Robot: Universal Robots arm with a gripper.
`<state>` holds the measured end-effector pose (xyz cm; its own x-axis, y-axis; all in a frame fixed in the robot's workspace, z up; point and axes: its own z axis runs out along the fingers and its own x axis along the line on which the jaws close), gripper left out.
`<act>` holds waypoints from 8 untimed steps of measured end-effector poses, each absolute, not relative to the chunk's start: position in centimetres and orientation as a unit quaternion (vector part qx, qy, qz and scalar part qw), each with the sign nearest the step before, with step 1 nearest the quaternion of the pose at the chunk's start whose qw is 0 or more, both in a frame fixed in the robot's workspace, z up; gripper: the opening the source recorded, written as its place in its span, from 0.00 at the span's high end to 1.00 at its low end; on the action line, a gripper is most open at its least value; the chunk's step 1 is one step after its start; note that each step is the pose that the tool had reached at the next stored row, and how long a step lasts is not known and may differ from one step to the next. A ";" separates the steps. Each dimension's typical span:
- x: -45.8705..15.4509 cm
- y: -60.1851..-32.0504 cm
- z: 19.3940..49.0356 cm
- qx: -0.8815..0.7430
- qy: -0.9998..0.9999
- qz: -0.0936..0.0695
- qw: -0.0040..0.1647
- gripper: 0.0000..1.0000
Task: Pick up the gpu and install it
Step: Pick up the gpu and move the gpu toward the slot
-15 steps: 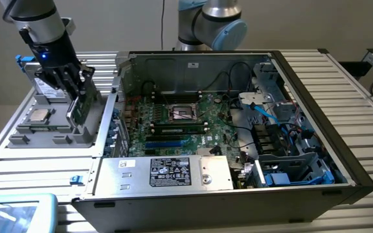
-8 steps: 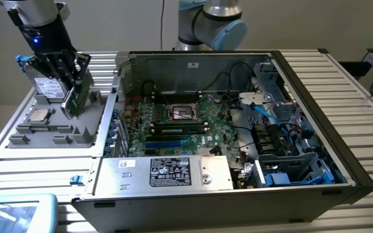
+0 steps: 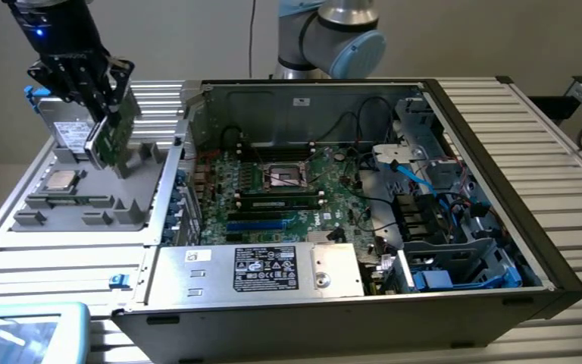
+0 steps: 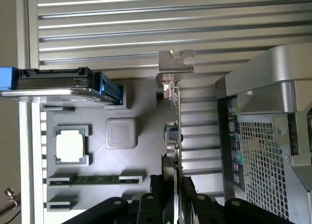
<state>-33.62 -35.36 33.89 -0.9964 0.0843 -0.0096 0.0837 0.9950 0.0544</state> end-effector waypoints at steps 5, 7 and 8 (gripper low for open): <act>-33.6 -35.4 36.2 0.042 0.999 0.026 0.006 0.73; -33.6 -35.4 37.1 0.042 0.999 0.026 0.006 0.73; -33.6 -35.4 37.5 0.042 0.999 0.026 0.006 0.73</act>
<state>-33.62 -35.35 37.52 -0.9964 0.0842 -0.0099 0.0836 0.9951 0.0519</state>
